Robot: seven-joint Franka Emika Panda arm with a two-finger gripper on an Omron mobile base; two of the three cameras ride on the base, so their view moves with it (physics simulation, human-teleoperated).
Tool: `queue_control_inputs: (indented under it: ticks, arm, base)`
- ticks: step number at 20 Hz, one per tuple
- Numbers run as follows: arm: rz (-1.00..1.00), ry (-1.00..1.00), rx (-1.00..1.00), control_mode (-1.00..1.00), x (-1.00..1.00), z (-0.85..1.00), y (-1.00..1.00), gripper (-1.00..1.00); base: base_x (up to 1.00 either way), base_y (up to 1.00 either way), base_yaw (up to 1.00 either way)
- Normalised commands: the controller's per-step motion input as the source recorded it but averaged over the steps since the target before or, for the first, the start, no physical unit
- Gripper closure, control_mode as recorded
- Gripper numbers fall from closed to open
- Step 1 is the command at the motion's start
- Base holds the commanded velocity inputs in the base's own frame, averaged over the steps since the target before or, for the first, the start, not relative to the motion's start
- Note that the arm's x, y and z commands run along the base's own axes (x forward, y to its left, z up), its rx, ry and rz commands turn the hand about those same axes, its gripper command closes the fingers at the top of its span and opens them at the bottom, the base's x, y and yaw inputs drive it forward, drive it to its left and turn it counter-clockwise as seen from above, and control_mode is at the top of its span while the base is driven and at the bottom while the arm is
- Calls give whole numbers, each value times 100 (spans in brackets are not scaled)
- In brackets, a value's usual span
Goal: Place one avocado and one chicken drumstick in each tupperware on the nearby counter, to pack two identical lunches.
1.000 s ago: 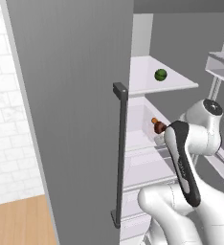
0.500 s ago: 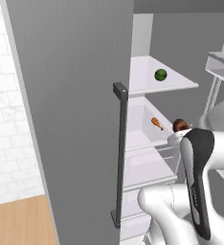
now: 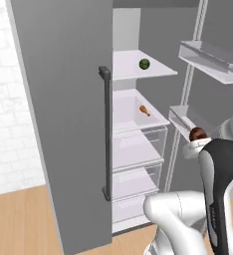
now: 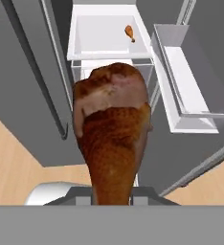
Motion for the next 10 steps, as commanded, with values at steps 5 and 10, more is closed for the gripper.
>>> queue_control_inputs:
  ticks: [5,10]
  arm:
    - [0,0,0,100,0,0,0,100]
    - [0,0,0,100,0,0,0,100]
  base:
    - [-100,-39,-26]
    - [-50,-78,-39]
